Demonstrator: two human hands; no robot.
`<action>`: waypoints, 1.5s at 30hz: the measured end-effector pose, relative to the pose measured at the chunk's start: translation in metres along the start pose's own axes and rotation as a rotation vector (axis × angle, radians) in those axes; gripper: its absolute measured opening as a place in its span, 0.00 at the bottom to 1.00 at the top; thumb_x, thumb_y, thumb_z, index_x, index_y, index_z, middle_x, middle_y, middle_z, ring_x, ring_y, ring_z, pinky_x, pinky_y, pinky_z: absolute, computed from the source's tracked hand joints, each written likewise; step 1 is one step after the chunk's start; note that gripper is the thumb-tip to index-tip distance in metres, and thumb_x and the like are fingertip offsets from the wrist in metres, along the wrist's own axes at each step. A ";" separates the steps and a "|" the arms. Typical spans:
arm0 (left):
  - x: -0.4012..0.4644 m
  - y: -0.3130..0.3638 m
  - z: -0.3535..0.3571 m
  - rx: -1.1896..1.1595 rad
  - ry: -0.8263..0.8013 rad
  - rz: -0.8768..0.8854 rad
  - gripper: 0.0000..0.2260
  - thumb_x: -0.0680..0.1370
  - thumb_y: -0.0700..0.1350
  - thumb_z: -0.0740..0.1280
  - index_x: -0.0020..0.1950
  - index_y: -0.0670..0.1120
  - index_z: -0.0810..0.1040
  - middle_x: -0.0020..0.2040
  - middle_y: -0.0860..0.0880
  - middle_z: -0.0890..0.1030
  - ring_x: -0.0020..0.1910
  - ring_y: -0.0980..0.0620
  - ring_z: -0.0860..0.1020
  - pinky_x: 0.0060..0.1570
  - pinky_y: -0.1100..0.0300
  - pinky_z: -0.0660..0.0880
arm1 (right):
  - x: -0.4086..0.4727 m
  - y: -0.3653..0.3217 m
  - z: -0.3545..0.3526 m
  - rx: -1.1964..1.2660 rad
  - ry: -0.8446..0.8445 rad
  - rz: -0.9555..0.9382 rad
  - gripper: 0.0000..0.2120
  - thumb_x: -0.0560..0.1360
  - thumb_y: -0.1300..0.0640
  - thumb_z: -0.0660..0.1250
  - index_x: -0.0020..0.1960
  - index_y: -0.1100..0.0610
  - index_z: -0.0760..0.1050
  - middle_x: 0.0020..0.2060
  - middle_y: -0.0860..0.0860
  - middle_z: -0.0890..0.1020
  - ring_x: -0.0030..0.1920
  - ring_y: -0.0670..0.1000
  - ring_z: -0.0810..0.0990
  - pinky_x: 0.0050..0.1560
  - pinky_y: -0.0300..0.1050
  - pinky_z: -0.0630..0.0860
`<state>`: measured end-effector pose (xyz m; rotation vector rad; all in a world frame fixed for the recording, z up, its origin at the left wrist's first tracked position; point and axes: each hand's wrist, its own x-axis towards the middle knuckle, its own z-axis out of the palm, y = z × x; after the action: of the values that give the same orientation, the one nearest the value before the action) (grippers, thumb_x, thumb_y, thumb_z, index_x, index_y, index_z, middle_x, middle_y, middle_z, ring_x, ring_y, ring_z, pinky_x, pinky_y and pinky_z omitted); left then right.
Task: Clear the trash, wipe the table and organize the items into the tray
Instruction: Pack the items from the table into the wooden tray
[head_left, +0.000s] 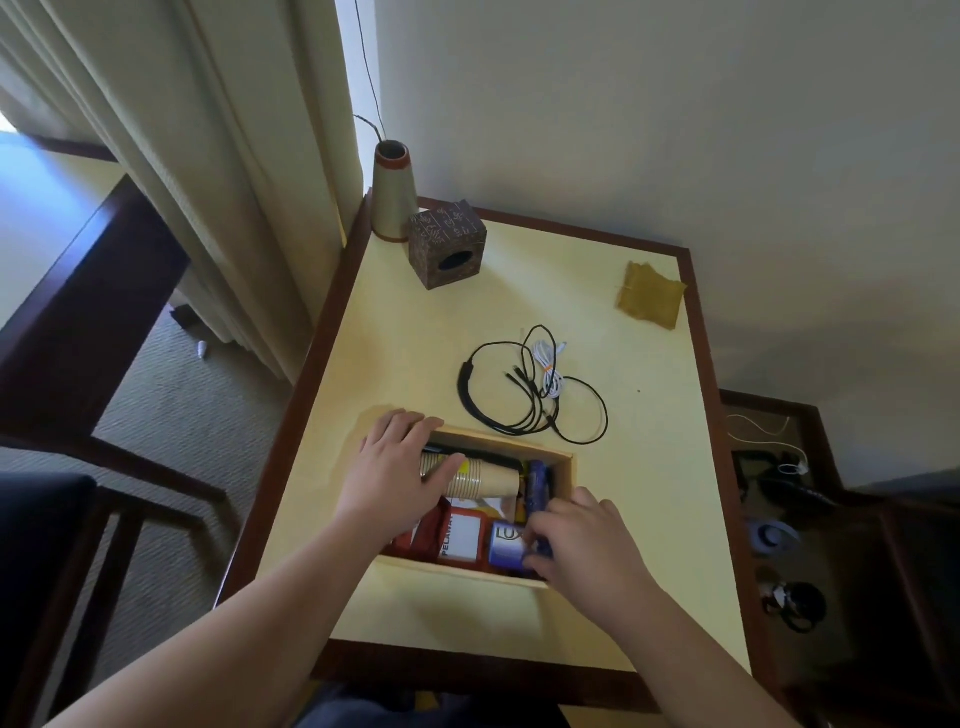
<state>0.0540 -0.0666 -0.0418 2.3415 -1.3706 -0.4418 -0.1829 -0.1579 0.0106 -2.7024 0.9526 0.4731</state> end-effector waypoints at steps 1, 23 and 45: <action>0.000 0.001 0.000 0.002 0.004 -0.001 0.29 0.81 0.69 0.58 0.77 0.55 0.71 0.74 0.54 0.72 0.78 0.50 0.61 0.74 0.48 0.65 | 0.002 0.002 0.000 -0.005 -0.005 -0.012 0.12 0.77 0.40 0.68 0.58 0.44 0.77 0.55 0.42 0.80 0.59 0.48 0.69 0.54 0.49 0.67; 0.001 -0.002 0.008 -0.043 0.060 -0.014 0.26 0.81 0.68 0.63 0.73 0.54 0.75 0.69 0.55 0.75 0.76 0.52 0.64 0.70 0.47 0.69 | 0.224 0.109 -0.018 0.486 0.043 0.517 0.11 0.80 0.52 0.67 0.51 0.59 0.80 0.44 0.54 0.83 0.48 0.59 0.81 0.38 0.44 0.69; 0.002 -0.002 0.003 -0.003 0.007 -0.015 0.29 0.81 0.70 0.58 0.75 0.55 0.72 0.72 0.55 0.73 0.77 0.50 0.63 0.73 0.47 0.68 | -0.021 -0.016 0.008 0.590 0.362 0.458 0.12 0.81 0.39 0.64 0.54 0.44 0.82 0.43 0.40 0.78 0.47 0.43 0.75 0.42 0.40 0.74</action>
<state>0.0549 -0.0682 -0.0456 2.3499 -1.3487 -0.4391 -0.1897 -0.1316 0.0131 -2.0583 1.5308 -0.2179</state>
